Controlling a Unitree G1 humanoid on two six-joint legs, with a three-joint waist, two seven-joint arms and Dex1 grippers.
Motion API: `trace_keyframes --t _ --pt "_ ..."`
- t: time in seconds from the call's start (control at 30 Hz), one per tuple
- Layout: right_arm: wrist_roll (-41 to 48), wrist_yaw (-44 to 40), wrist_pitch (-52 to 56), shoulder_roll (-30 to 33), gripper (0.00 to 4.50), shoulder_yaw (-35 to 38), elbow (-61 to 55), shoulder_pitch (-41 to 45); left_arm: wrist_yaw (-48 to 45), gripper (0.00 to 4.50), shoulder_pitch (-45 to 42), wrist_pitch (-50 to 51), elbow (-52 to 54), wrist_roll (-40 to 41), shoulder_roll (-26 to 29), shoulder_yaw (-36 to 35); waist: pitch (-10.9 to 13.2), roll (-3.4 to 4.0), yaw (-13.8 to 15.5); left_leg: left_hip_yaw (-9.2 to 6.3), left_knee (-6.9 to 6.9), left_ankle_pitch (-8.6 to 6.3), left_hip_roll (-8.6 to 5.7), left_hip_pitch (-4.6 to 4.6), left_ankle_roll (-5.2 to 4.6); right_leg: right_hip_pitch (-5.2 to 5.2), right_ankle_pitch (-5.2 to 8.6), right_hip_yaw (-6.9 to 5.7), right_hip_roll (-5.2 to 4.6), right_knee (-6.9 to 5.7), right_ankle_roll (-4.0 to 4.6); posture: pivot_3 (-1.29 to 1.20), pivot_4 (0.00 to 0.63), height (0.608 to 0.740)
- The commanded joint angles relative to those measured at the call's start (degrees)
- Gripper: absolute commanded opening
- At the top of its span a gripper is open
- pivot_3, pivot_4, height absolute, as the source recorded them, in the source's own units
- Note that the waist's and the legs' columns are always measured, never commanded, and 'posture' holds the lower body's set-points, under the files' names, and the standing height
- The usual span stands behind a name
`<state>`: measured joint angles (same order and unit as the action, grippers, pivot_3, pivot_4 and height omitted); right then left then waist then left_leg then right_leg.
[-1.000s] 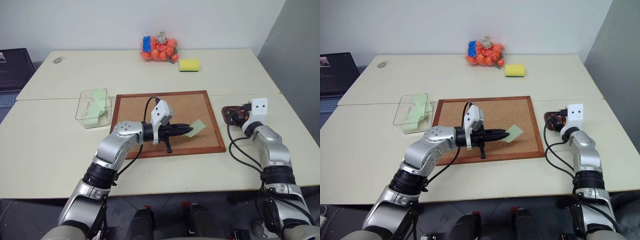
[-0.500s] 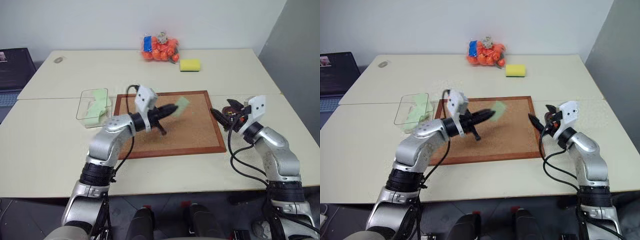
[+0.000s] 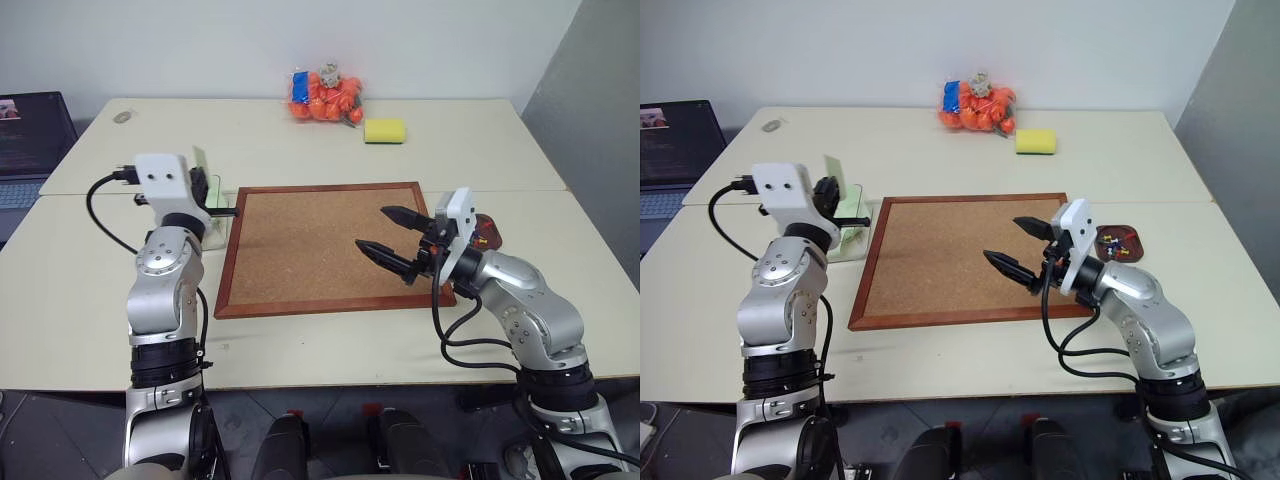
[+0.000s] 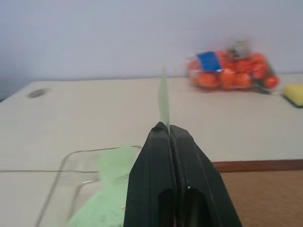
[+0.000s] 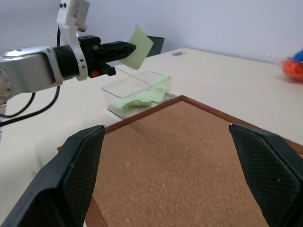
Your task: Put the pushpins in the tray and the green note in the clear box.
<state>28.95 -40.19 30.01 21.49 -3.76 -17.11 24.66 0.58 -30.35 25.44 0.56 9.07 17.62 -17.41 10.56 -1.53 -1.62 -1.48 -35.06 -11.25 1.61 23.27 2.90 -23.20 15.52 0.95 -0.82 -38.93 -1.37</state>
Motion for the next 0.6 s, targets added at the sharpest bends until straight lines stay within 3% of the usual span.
trace_keyframes --t 0.03,0.37,0.57,0.6 --pt "-0.61 -1.37 -2.06 -0.05 4.5 -0.6 0.51 1.25 4.76 0.73 -3.0 -1.0 -4.54 0.78 -1.31 -3.87 0.0 -0.02 0.01 0.0 0.0 0.0 0.0 0.0 0.0 0.0 0.0 0.0 0.0 0.0 0.0 0.0 0.15 0.74" --pt "-1.38 0.3 -2.35 0.38 4.5 1.28 0.22 0.5 4.12 2.76 -5.01 -5.46 -10.8 -1.2 -0.27 -1.63 0.03 -0.1 0.07 -0.03 -0.01 0.0 -0.01 0.06 0.01 -0.02 -0.09 -0.05 -0.02 0.02 0.15 0.0 0.15 0.74" --pt "-5.46 5.94 -3.42 0.33 4.5 2.62 1.27 0.22 -8.8 3.85 -3.32 -5.63 -6.6 2.68 -0.06 4.63 0.03 -0.1 0.06 -0.01 -0.01 0.0 -0.02 0.07 0.01 -0.02 -0.1 -0.05 -0.02 0.02 0.16 0.0 0.15 0.74" --pt "-7.02 8.05 -3.55 0.23 4.5 2.88 1.85 0.0 -11.45 3.85 -2.05 -5.29 -4.63 3.38 0.1 6.02 0.03 -0.1 0.05 -0.01 -0.01 0.01 -0.02 0.07 0.02 -0.02 -0.1 -0.05 -0.02 0.02 0.16 0.0 0.15 0.74"
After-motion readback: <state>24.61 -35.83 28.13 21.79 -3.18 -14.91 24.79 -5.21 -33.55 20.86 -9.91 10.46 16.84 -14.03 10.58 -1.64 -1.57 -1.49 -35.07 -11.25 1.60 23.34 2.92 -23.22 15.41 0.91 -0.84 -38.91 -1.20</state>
